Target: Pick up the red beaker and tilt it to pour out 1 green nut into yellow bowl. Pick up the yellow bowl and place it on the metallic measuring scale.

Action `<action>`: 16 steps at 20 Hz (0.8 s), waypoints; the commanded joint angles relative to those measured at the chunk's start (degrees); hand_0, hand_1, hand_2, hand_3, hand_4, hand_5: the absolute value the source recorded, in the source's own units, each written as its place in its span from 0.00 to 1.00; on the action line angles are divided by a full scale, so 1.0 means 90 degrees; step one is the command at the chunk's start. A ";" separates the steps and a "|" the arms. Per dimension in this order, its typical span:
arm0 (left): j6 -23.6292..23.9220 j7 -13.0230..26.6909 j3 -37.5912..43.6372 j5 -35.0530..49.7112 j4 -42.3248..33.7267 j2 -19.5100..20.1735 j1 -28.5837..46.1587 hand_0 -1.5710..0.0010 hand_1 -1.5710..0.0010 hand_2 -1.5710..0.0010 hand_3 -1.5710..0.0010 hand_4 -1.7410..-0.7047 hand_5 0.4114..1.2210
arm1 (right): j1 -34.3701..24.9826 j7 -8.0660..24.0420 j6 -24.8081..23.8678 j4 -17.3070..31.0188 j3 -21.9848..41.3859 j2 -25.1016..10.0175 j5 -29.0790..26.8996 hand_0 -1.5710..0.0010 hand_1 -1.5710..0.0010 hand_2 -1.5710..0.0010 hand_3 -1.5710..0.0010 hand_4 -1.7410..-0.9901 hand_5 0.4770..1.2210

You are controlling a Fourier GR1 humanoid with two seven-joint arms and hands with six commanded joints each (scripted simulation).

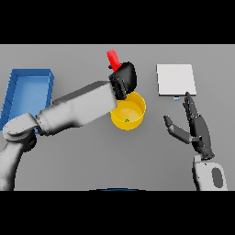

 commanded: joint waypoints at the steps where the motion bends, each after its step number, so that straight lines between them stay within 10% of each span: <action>1: -0.0048 -0.0004 -0.0088 -0.0036 0.0077 -0.0057 -0.0104 0.00 0.00 0.00 0.00 0.00 1.00 | -0.0053 -0.0037 -0.0015 0.0113 -0.0034 -0.0009 0.0010 1.00 1.00 1.00 1.00 0.62 0.16; 12: 0.0307 0.0073 -0.0352 0.0203 0.0414 0.0187 -0.1013 0.00 0.00 0.00 0.00 0.00 0.94 | 0.0086 -0.0122 -0.0031 -0.0062 0.0068 0.0074 0.0048 1.00 1.00 1.00 1.00 0.70 0.16; 14: 0.0670 0.0041 -0.0187 0.0311 0.0554 0.0340 -0.1293 0.00 0.19 0.20 0.00 0.09 0.96 | -0.0078 -0.0082 -0.0023 0.0011 -0.0002 0.0021 0.0005 1.00 1.00 1.00 1.00 0.69 0.18; 16: 0.0883 0.0044 0.0016 0.0408 0.0821 0.0561 -0.1760 0.00 0.12 0.13 0.23 0.06 0.97 | 0.0006 -0.0139 0.0065 -0.0072 0.0031 0.0045 -0.0085 1.00 1.00 1.00 1.00 0.68 0.19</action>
